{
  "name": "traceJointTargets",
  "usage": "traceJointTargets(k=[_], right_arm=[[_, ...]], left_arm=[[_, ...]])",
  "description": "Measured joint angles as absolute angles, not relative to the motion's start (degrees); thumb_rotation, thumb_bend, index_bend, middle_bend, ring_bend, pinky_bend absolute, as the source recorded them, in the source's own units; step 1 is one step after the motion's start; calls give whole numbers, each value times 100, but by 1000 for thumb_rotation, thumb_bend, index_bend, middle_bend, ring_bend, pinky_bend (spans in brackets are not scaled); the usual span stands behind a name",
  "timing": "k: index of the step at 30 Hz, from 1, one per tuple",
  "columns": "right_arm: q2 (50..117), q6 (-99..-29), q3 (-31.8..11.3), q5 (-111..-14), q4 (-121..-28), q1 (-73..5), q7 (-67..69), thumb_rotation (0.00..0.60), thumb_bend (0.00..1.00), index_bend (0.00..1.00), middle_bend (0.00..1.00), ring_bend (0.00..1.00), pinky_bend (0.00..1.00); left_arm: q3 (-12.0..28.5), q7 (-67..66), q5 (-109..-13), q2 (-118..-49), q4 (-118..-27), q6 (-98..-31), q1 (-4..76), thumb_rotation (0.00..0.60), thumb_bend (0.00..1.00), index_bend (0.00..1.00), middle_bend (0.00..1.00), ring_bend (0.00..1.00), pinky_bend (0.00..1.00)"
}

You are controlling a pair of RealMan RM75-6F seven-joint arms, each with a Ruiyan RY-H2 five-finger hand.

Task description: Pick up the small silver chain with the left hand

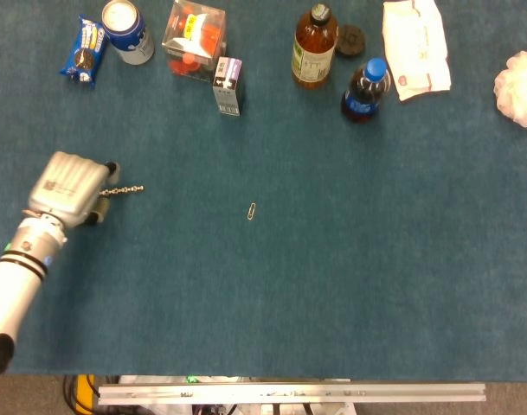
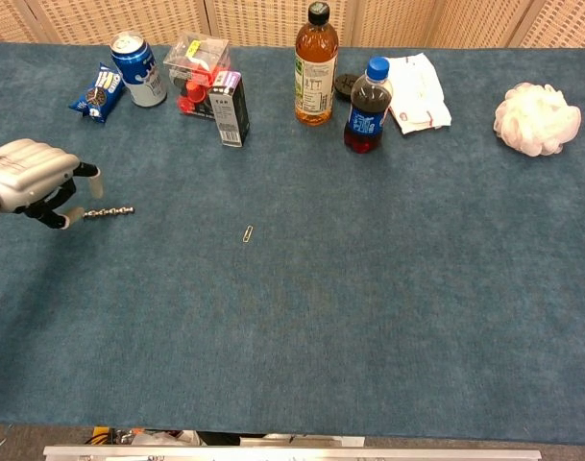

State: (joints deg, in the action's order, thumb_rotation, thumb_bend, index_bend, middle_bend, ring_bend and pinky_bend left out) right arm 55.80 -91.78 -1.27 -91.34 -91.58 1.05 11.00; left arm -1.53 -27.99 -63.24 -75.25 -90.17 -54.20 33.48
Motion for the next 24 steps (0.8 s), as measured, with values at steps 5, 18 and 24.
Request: traceJointTargets(k=[5, 18, 24], right_arm=[[5581, -9212, -131, -9107, -9091, 138, 1173, 600, 233, 344, 430, 459, 564], [5631, -9229, -135, -9045, -8931, 194, 1334, 600, 233, 344, 430, 459, 564], [5642, -9210, -137, -9049, -8919, 188, 1338, 600, 233, 344, 430, 459, 564]], left_arm=[[-52, -2860, -6190, -7773, -8910, -5259, 3458, 600, 371, 380, 839, 748, 553], [8, -3280, -5430, -7989, -8761, -4934, 3752, 600, 441, 359, 848, 752, 560], [-104, -3481, -5203, -7889, -8933, -4952, 3804, 600, 441, 359, 848, 752, 562]])
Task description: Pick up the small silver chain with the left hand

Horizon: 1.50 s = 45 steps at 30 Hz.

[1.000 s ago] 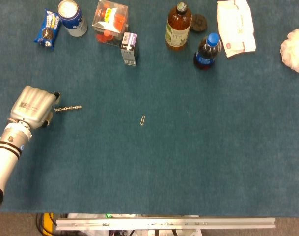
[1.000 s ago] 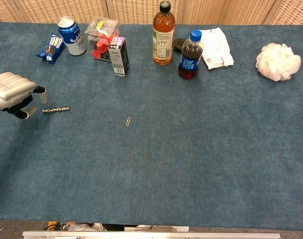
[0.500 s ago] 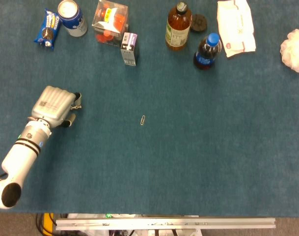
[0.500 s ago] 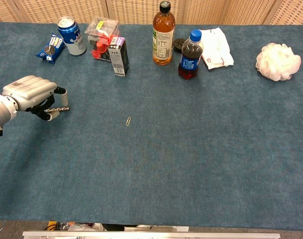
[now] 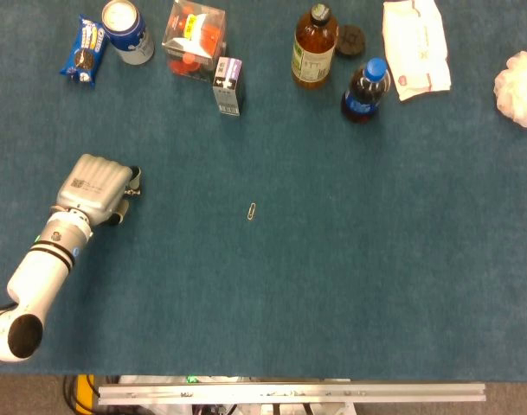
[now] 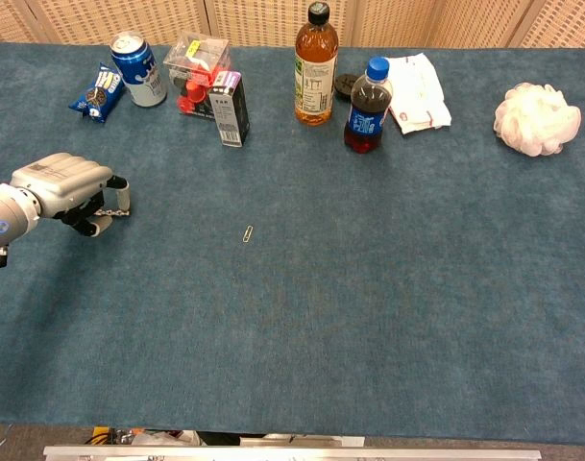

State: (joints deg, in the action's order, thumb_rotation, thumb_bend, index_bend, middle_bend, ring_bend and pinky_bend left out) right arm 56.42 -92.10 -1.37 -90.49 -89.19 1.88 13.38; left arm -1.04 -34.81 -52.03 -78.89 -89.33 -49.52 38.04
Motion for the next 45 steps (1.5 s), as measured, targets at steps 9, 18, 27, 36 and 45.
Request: traceJointTargets(k=[9, 18, 27, 36, 45], right_arm=[[5644, -9201, -143, -9079, -8935, 173, 1317, 600, 233, 344, 430, 459, 564], [5641, -9199, -144, -9054, -8929, 190, 1330, 600, 233, 344, 430, 459, 564], [5644, -9205, -155, -9051, -8894, 192, 1363, 600, 233, 344, 430, 459, 564], [5658, -9209, -151, -9039, -8853, 208, 1397, 600, 233, 344, 430, 458, 564], [5663, -9217, -151, -9021, -8809, 230, 1444, 600, 233, 344, 430, 459, 564]], left_arm=[[-200, -3361, -5391, -7800, -9116, -5163, 3737, 600, 432, 366, 845, 752, 573], [-178, -3108, -5788, -8076, -8805, -5570, 3532, 600, 361, 457, 866, 757, 629], [-106, -3114, -5740, -8303, -8651, -5798, 3388, 600, 314, 483, 880, 767, 661], [-21, -3310, -5538, -8460, -8569, -5819, 3381, 600, 303, 477, 881, 768, 669], [54, -3377, -5381, -8616, -8467, -5816, 3365, 600, 300, 490, 882, 771, 679]])
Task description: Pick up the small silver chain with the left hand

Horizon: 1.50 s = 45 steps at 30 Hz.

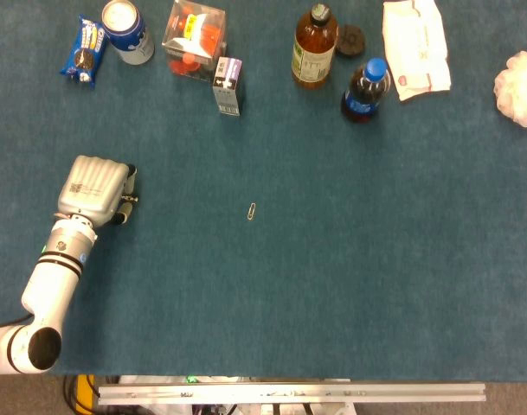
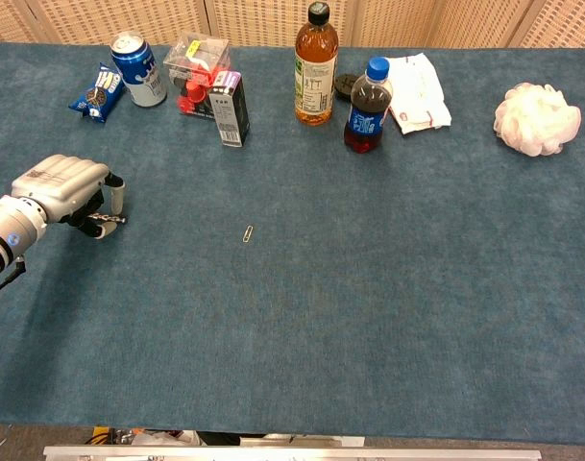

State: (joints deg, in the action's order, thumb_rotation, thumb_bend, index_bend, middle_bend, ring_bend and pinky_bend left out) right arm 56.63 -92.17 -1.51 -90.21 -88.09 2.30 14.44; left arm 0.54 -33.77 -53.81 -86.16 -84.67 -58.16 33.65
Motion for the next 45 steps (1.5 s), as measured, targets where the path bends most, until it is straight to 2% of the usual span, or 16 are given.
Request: traceJointTargets(k=[28, 45], right_arm=[[5657, -9283, -159, -8996, -8771, 298, 1490, 600, 233, 344, 430, 459, 564], [5666, -9314, -187, -8977, -8745, 317, 1503, 600, 233, 344, 430, 459, 564]], left_arm=[[149, -3599, -5014, -8697, -8360, -5673, 3456, 600, 301, 510, 886, 773, 681], [181, -3639, -4930, -8756, -8316, -5648, 3527, 600, 303, 582, 905, 786, 691]])
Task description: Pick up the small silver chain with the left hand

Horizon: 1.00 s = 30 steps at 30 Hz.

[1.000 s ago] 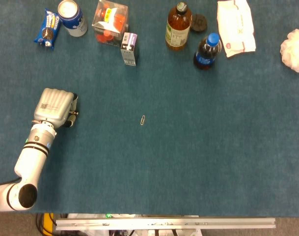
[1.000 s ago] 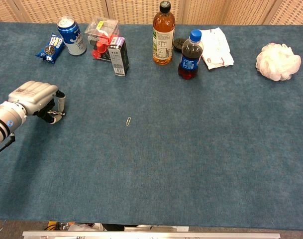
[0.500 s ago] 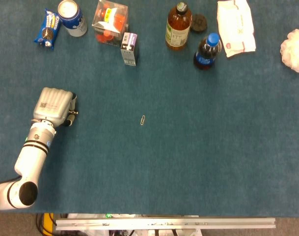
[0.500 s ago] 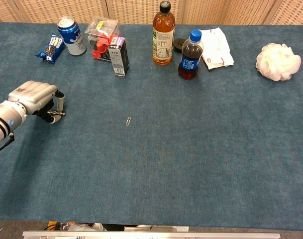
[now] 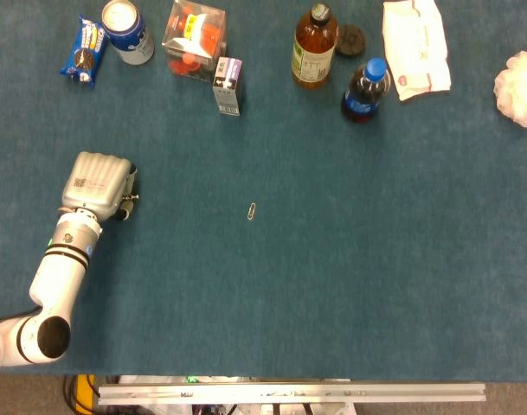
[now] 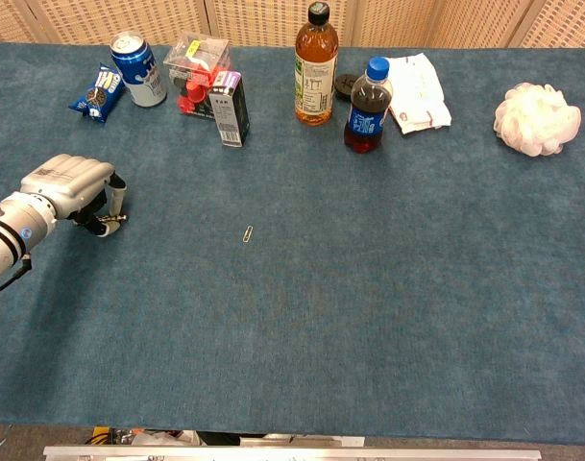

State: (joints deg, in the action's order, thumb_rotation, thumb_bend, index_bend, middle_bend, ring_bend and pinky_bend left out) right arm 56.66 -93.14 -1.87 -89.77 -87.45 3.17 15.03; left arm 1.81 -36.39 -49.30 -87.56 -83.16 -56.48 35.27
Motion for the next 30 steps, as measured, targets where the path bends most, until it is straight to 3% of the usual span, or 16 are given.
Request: traceJointTargets(k=[11, 22, 30], right_arm=[[5683, -9300, -199, -9006, -8716, 289, 1535, 600, 233, 344, 431, 459, 564], [5739, -9213, -206, -9079, -8648, 190, 1615, 600, 233, 344, 431, 459, 564], [5739, -9246, -205, -9094, -8600, 191, 1694, 600, 233, 344, 431, 459, 564]], left_arm=[[208, -3556, -5060, -8564, -8645, -5777, 3509, 600, 304, 585, 907, 787, 692], [348, -3129, -5491, -7867, -10046, -5845, 3515, 600, 304, 586, 911, 790, 704], [437, -3035, -5632, -7780, -10789, -5631, 3776, 600, 303, 586, 908, 789, 705]])
